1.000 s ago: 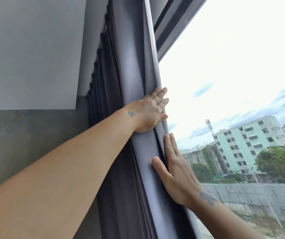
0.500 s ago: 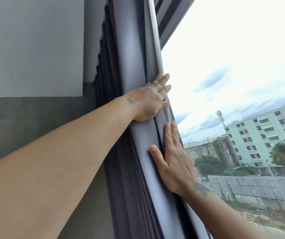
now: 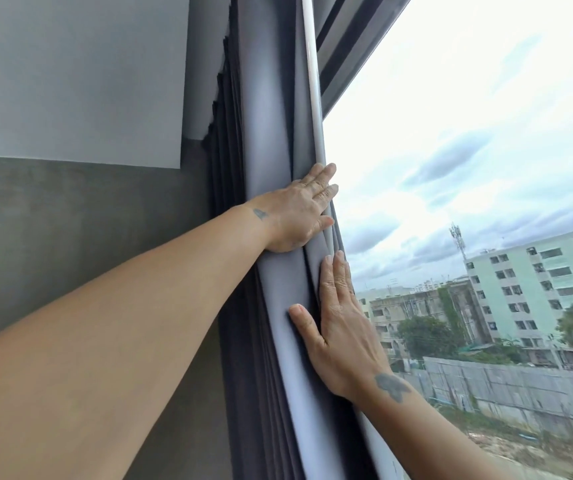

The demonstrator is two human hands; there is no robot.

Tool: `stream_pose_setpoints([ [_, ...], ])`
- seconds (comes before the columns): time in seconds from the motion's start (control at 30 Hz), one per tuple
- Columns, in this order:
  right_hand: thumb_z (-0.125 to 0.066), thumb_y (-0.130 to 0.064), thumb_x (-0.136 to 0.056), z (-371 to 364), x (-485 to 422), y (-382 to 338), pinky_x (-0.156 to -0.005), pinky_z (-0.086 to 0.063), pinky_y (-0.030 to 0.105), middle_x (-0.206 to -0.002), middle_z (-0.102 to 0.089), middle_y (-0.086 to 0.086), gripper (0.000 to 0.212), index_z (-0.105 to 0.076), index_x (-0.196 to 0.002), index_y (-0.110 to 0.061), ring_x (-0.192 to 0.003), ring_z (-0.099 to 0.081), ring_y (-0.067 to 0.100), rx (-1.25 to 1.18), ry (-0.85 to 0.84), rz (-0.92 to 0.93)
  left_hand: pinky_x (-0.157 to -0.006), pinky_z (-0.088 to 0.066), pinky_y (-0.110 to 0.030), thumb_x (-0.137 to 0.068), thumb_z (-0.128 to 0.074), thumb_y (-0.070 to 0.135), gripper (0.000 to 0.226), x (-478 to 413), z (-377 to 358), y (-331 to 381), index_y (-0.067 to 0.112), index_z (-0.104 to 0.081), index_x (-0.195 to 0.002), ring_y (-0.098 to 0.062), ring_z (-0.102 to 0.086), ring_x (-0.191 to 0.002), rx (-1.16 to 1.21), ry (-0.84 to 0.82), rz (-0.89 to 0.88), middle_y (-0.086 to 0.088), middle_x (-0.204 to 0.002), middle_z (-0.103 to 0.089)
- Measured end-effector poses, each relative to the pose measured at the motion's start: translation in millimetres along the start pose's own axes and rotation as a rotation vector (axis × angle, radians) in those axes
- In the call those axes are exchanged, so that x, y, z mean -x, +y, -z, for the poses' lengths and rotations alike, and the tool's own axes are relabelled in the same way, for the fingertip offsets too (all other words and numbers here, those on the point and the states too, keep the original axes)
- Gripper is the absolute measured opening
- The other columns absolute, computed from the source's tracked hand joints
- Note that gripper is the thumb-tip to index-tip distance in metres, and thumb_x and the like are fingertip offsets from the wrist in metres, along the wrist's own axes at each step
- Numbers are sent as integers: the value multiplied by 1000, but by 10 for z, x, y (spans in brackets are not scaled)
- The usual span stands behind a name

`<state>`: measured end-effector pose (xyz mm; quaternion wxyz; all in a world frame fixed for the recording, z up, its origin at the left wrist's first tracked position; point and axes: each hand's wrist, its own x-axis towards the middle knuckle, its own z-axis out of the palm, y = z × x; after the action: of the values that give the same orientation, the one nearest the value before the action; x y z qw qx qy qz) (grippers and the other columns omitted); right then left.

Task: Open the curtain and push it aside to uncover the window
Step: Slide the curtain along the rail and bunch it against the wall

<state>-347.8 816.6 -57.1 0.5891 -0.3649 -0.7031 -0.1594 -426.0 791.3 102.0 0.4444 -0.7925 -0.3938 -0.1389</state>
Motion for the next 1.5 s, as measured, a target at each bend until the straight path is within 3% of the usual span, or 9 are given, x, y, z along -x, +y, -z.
stream_pose_setpoints([
  [0.3,-9,-66,-71,-402,-135,192,-112,3,25,-141,28,-7,85,18,-137,-20,-134,21,5,-8,-26,-13,-119,6,-28,-101,-24,29,60,-100,-308,-186,7,3,-149,-17,19,-146,-37,-25,21,-8,-159,19],
  [0.5,-11,-65,-72,-661,-234,252,-100,20,7,-146,23,-3,78,21,-130,-23,-134,24,7,-59,34,7,-118,7,-26,-100,-26,28,61,-148,-455,-348,7,4,-149,-17,19,-146,-51,-4,-6,-8,-159,20],
  [0.63,-10,-68,-72,-851,-286,287,-96,23,4,-143,25,-5,80,21,-131,-24,-131,27,5,-49,48,20,-118,7,-26,-100,-26,28,61,-186,-631,-494,7,5,-149,-17,19,-146,-51,5,-29,-8,-159,20],
  [0.8,-6,-80,-66,-1166,-382,379,-95,23,3,-143,24,-7,89,21,-131,-25,-128,31,1,-27,50,11,-120,6,-27,-100,-25,28,61,-253,-930,-737,8,5,-149,-16,19,-146,-28,31,-53,-6,-159,20],
  [0.97,-10,-66,-72,-1504,-509,510,-95,22,2,-141,28,-11,77,23,-129,-28,-127,31,-3,16,41,12,-120,6,-27,-100,-25,28,61,-315,-1269,-987,9,5,-149,-15,19,-146,-4,57,-78,-5,-159,20],
  [1.17,-11,-66,-72,-1947,-631,648,-99,20,4,-142,28,-13,75,25,-128,-31,-130,28,-2,33,25,-5,-121,5,-29,-100,-24,28,61,-373,-1673,-1297,8,6,-149,-17,19,-146,-22,73,-94,-7,-159,20],
  [1.3,-10,-66,-72,-2195,-709,744,-105,13,13,-145,27,-10,74,26,-127,-32,-130,29,-2,36,14,-6,-119,6,-29,-100,-24,29,60,-418,-1896,-1471,8,6,-149,-18,19,-146,-32,87,-98,-7,-159,20],
  [1.5,-11,-66,-72,-2528,-813,850,-97,18,3,-141,27,-13,73,25,-126,-31,-130,27,-1,32,26,-25,-120,5,-30,-101,-25,27,59,-476,-2168,-1677,8,3,-149,-17,19,-146,26,68,-99,-7,-159,19],
])
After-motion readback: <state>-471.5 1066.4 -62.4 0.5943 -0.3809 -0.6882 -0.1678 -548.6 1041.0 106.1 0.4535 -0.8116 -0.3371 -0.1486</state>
